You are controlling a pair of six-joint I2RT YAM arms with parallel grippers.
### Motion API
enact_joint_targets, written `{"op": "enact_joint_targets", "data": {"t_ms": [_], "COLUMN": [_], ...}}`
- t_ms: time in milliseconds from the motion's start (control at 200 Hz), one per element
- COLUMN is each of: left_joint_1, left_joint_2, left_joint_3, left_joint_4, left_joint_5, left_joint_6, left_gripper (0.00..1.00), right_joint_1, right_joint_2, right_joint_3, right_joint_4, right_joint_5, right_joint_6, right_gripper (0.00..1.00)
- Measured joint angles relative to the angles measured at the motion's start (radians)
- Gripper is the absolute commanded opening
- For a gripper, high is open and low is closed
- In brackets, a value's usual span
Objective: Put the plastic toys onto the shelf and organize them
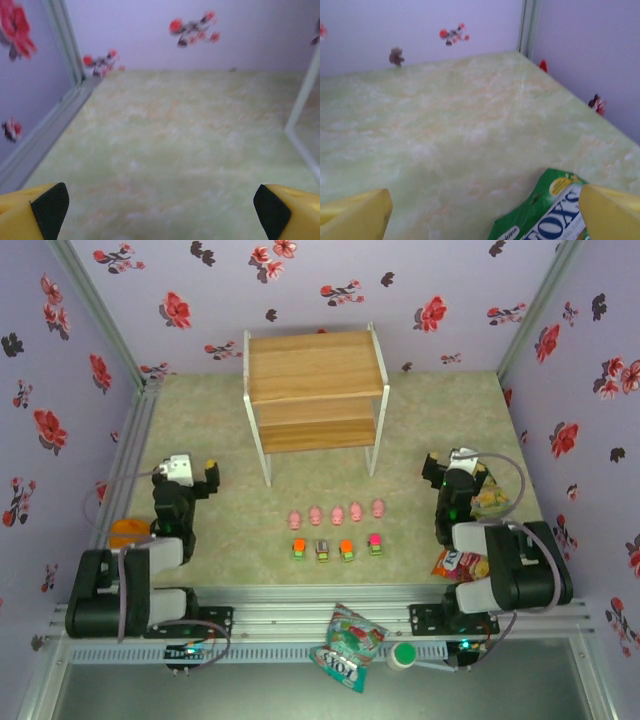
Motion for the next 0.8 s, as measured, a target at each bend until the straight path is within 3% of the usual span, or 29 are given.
{"op": "enact_joint_targets", "data": {"t_ms": [170,370,575,795], "left_joint_1": [-0.077,-0.243,-0.404,-0.547], "left_joint_2": [-0.176,-0.294,-0.409,-0.446], "left_joint_3": [0.000,-0.002,0.051,0.172], "left_joint_4": [-0.064,-0.151,-0.391,-0.651], "left_joint_5": [-0.064,-0.174,-0.293,-0.357], "left_joint_6": [0.011,0.034,-0.031,-0.154], "left_gripper": [1.00,1.00,1.00,1.00], "right_joint_1": [0.064,0.067,0.095,0.268], "right_joint_2": [-0.202,-0.444,-0.489,-0.634], "right_joint_3": [0.006,0.071,0.244,0.294], "right_joint_4": [-0.152,-0.397,-0.824,-1.177], "right_joint_5": [0.108,0.215,0.348,0.441], "right_joint_6": [-0.015,0.031,0.268,0.479], "right_gripper": [0.99,0.99,0.99,0.99]}}
